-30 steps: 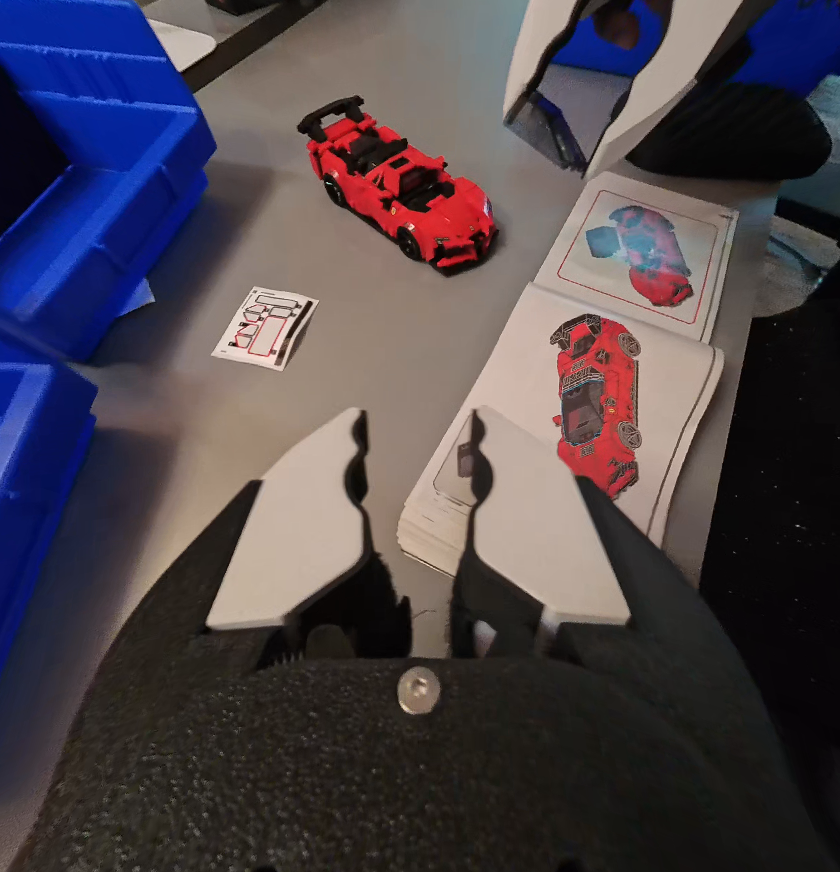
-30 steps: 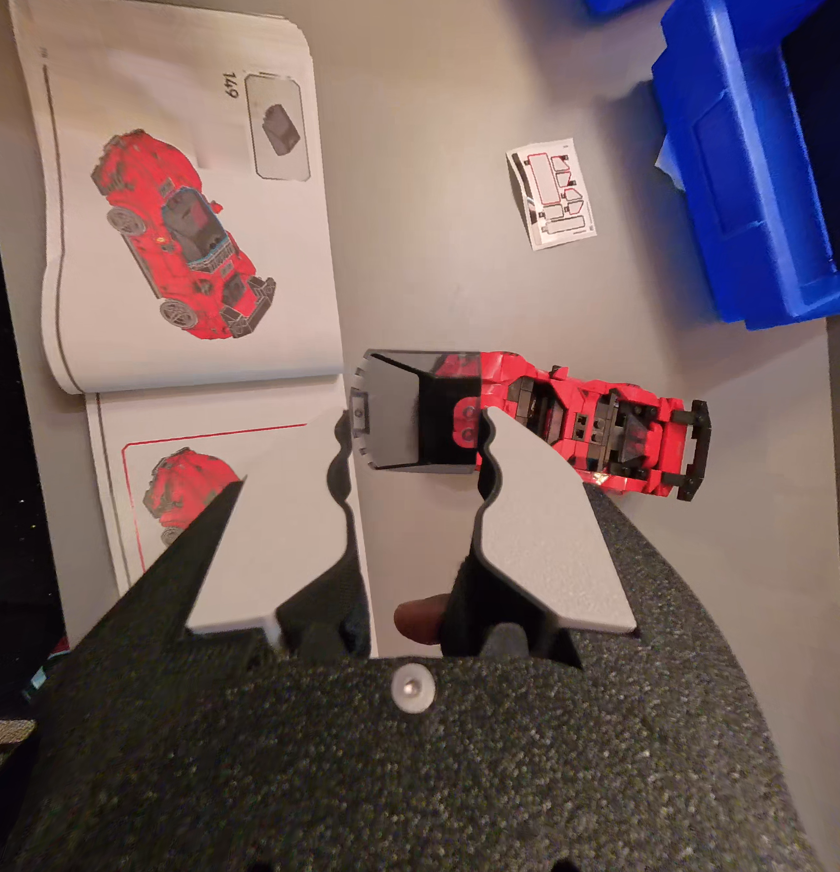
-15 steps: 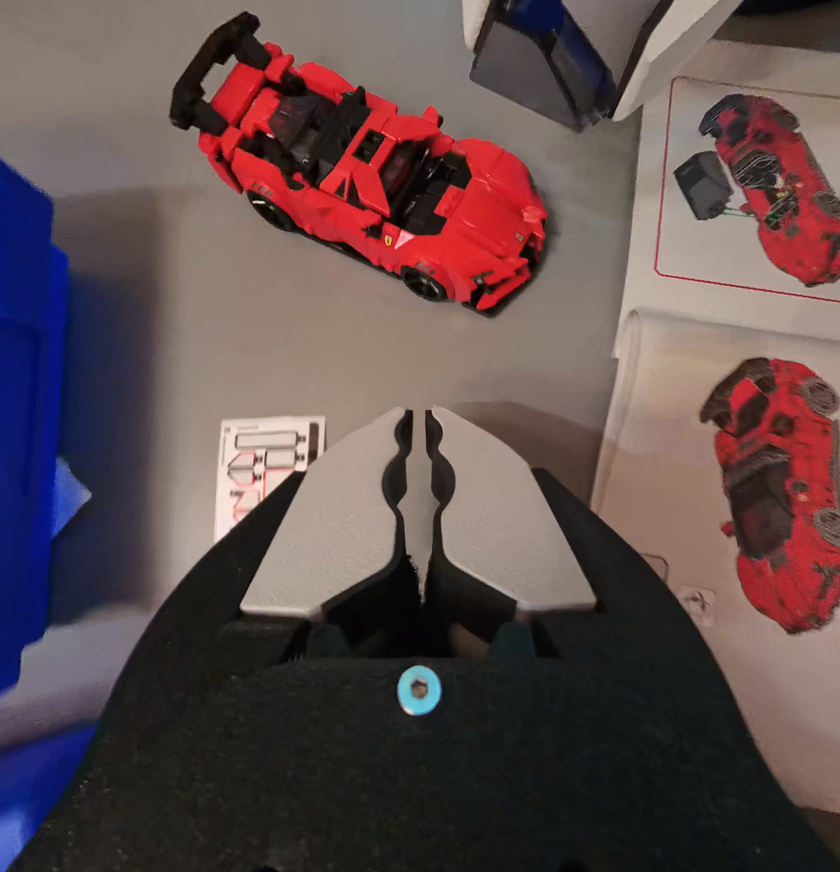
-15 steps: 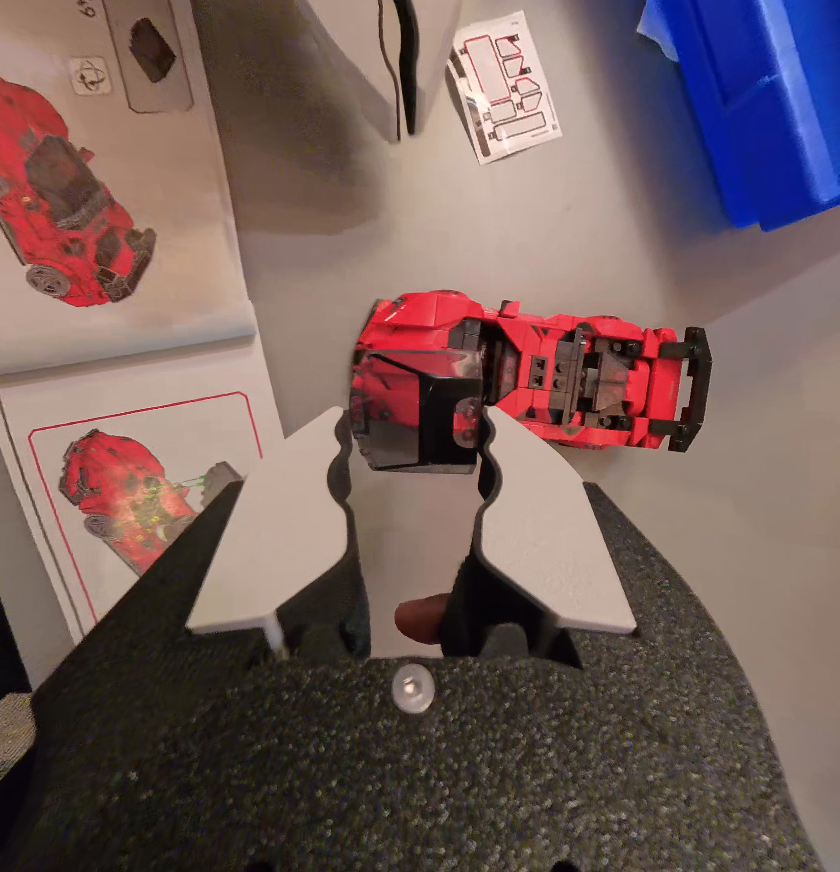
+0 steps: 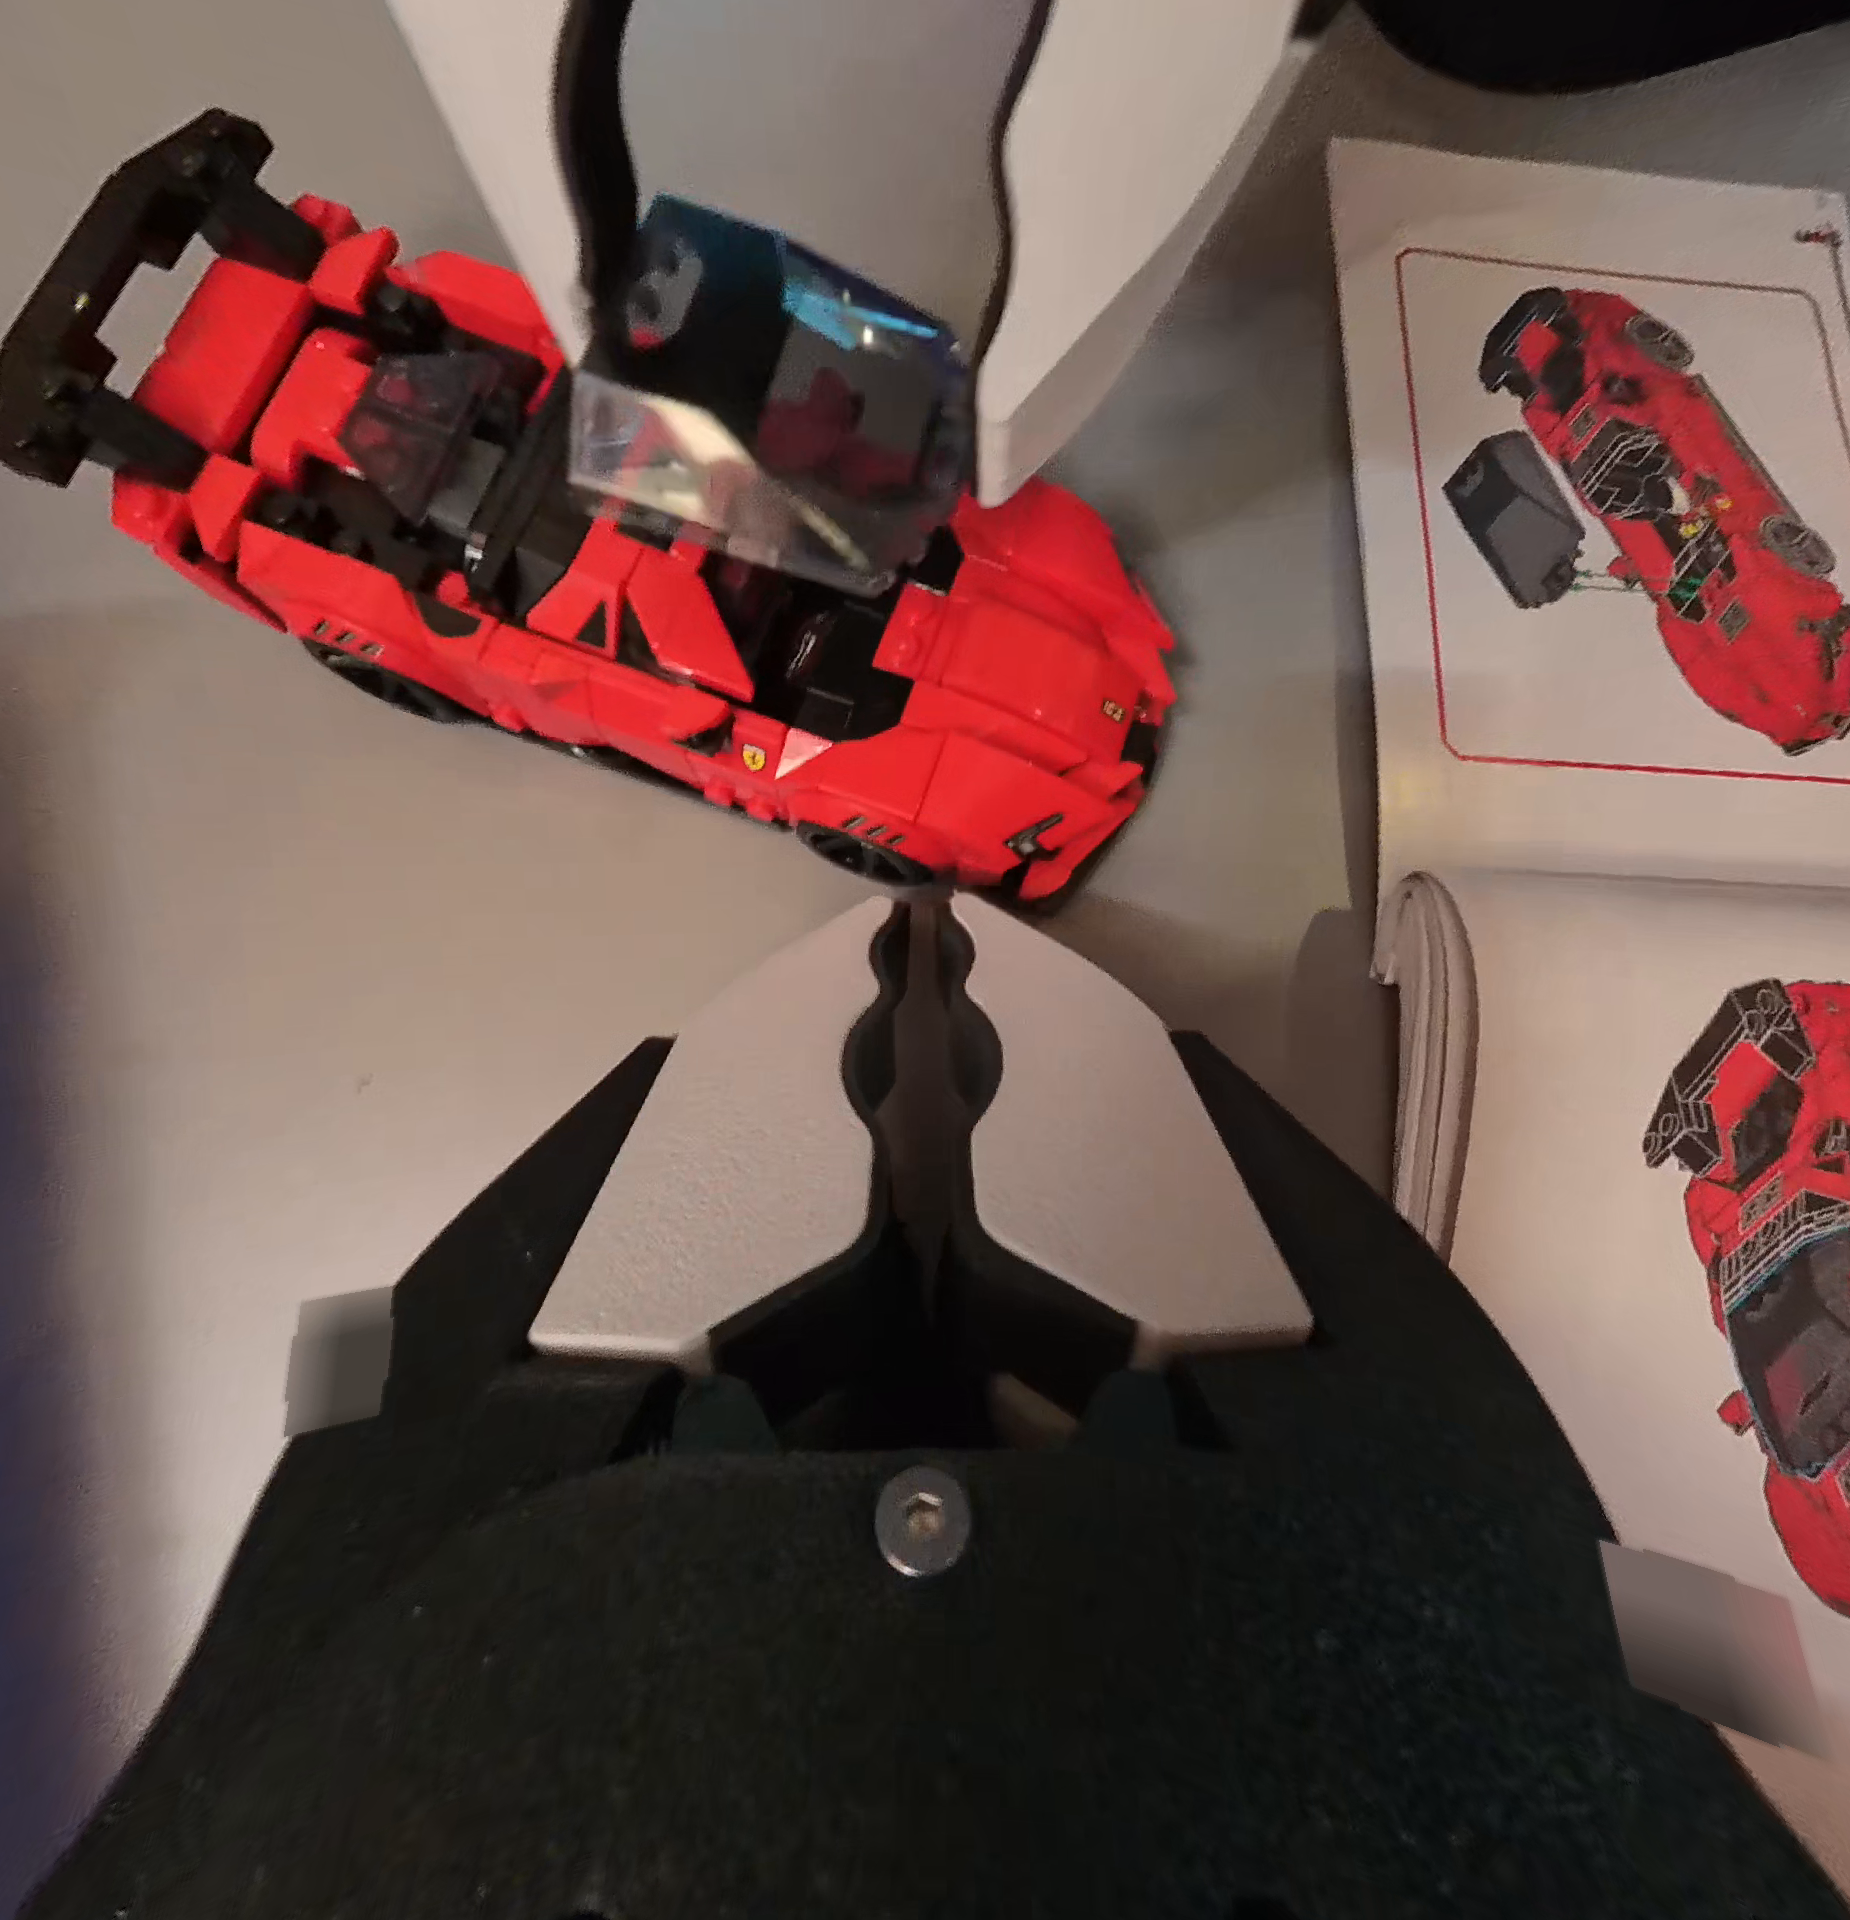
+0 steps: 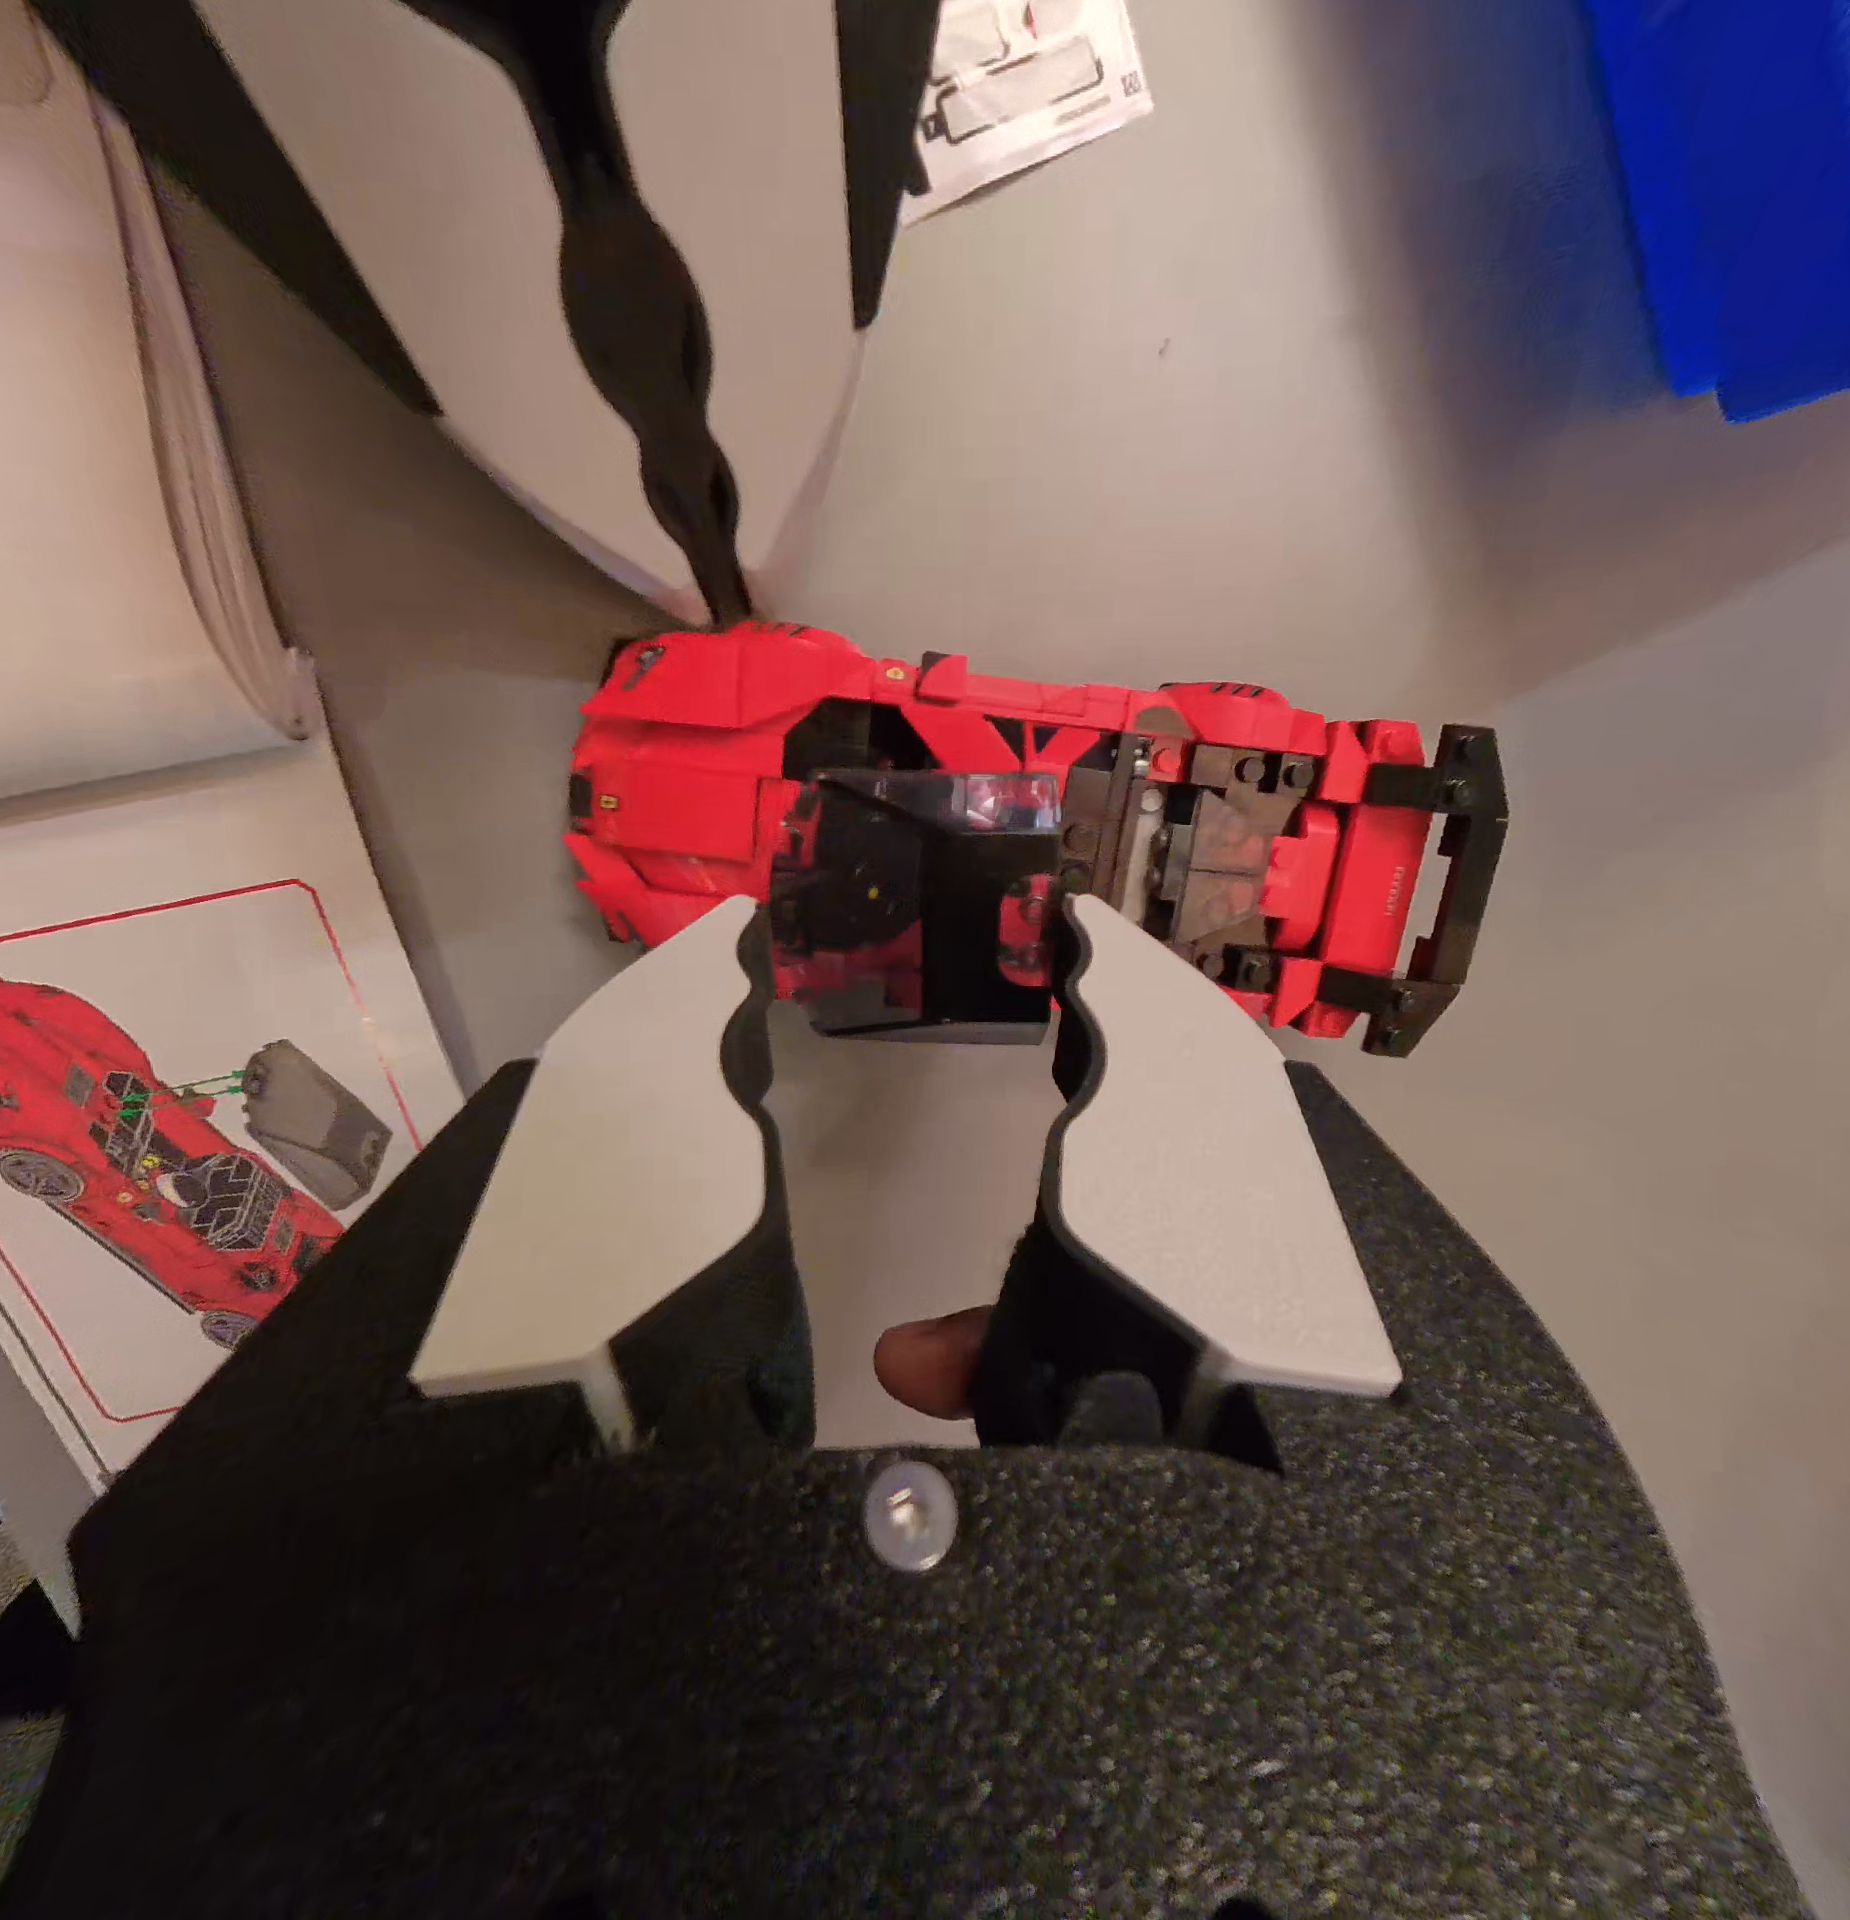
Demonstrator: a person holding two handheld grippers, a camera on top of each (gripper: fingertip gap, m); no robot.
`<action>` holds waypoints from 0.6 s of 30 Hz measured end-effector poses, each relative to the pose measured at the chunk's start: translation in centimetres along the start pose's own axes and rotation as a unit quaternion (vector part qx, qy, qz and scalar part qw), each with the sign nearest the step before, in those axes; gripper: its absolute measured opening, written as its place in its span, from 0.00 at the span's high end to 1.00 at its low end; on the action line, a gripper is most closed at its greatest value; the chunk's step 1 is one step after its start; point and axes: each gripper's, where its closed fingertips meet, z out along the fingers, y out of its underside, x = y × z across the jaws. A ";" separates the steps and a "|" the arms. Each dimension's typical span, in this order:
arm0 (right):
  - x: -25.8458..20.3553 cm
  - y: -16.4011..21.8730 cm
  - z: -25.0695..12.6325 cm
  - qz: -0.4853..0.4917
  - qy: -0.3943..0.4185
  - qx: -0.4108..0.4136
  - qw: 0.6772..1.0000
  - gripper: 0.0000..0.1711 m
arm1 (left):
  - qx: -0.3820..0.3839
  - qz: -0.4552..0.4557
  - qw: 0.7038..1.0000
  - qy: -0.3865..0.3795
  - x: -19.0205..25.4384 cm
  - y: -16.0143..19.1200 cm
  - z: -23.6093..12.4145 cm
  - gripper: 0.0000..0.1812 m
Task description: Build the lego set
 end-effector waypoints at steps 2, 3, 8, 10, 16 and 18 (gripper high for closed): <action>0.3 -0.2 0.2 0.002 -0.004 -0.005 1.000 0.70 | 0.005 0.001 1.000 0.004 0.2 -0.3 0.2 0.97; 0.4 -0.2 0.3 0.003 -0.008 -0.008 1.000 0.70 | 0.003 0.002 1.000 0.002 0.2 -0.3 0.3 0.98; 0.6 -0.3 0.7 0.012 -0.023 -0.019 0.999 0.70 | 0.009 0.001 1.000 0.001 0.3 -0.4 0.5 0.98; 0.7 -0.6 0.7 0.017 -0.029 -0.015 0.999 0.70 | 0.012 -0.002 1.000 0.005 0.3 -0.4 0.5 0.98; 0.9 -0.6 0.8 0.016 -0.025 -0.025 0.999 0.70 | 0.019 -0.004 1.000 0.009 0.4 -0.4 0.6 0.98; 0.7 -0.5 0.8 0.013 -0.023 -0.029 0.999 0.68 | 0.021 -0.006 1.000 0.011 0.5 -0.4 0.6 0.98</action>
